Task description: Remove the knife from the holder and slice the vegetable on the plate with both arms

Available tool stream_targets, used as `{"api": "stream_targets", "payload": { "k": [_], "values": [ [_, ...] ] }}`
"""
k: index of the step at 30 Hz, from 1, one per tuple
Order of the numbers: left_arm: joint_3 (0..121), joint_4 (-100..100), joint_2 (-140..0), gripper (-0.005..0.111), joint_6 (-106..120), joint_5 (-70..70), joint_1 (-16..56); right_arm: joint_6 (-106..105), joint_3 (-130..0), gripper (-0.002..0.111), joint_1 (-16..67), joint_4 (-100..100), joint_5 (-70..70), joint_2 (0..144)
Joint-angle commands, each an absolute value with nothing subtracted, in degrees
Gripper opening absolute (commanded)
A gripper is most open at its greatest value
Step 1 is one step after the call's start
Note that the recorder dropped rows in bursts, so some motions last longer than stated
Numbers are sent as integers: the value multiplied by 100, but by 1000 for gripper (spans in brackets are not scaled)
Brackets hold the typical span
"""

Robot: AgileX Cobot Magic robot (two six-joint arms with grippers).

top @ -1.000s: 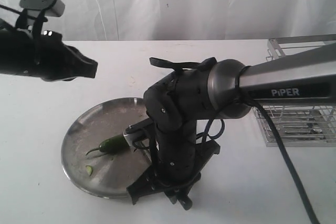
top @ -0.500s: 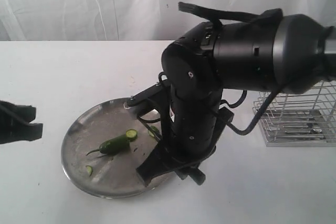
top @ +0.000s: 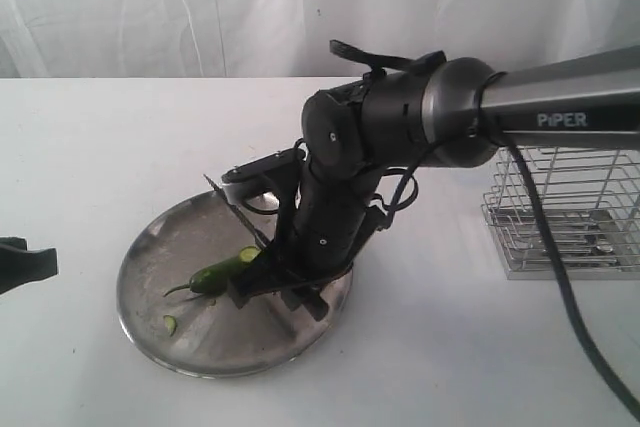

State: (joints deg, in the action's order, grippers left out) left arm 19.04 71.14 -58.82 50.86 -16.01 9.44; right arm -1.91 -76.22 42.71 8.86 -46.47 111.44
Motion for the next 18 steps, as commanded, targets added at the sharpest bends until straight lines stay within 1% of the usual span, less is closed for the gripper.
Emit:
{"api": "stream_targets", "payload": {
  "k": [1, 4, 10, 11, 12, 14, 15, 16, 18],
  "values": [
    [1936, 7128, -5826, 0, 5011, -1363, 926, -275, -7813, 28, 4231, 924, -4302, 11313],
    [1936, 7128, -5826, 0, 5011, -1363, 926, -261, -7870, 34, 4231, 886, -4477, 11313],
    [1936, 7128, -5826, 0, 5011, -1365, 926, -261, -8008, 32, 4221, 393, -5489, 10998],
    [1936, 7128, -5826, 0, 5011, -1365, 926, -234, -8008, 31, 4221, 261, -5528, 10882],
    [1936, 7128, -5826, 0, 5011, -1365, 926, -218, -7997, 26, 4207, 100, -5559, 10721],
    [1936, 7128, -5826, 0, 5011, -1365, 926, -123, -7985, 13, 4135, -36, -5519, 10307],
    [1936, 7128, -5826, 0, 5011, -1376, 926, -109, -7975, 4, 4067, 0, -5455, 10082],
    [1936, 7128, -5826, 0, 5011, -1376, 926, -109, -7936, 0, 3982, 33, -5322, 9815],
    [1936, 7128, -5826, 0, 5011, -1376, 926, 34, -7678, 0, 3802, 43, -4682, 9270]
  ]
}}
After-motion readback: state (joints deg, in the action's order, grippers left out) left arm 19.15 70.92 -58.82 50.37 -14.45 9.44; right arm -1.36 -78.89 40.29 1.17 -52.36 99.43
